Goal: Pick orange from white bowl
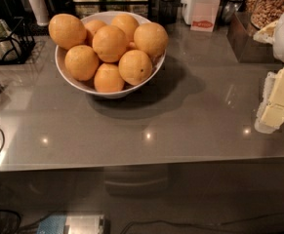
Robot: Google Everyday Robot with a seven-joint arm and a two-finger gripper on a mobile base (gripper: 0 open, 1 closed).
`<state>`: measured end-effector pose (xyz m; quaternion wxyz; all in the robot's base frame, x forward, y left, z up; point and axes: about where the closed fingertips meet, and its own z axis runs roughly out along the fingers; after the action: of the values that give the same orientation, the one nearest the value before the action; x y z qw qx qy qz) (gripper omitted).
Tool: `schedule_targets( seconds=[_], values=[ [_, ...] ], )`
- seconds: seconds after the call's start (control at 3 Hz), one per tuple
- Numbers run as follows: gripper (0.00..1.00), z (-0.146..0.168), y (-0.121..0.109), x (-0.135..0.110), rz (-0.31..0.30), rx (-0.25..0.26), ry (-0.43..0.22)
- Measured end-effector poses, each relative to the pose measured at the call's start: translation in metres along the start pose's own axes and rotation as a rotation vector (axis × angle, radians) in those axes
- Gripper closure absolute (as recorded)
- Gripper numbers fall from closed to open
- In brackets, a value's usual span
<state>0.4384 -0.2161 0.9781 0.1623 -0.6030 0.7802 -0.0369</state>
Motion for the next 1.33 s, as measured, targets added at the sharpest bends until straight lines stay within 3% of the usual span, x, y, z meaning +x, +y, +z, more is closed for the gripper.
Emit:
schedule_targets(
  seconds=[0.33, 0.67, 1.0, 1.33],
  values=[
    [0.0, 0.0, 0.0, 0.0, 0.0, 0.0, 0.0],
    [0.0, 0.022, -0.006, -0.004, 0.005, -0.043, -0.066],
    [0.0, 0.066, -0.023, -0.04, -0.081, -0.119, -0.154],
    [0.0, 0.081, -0.045, -0.098, -0.23, -0.103, -0.215]
  ],
)
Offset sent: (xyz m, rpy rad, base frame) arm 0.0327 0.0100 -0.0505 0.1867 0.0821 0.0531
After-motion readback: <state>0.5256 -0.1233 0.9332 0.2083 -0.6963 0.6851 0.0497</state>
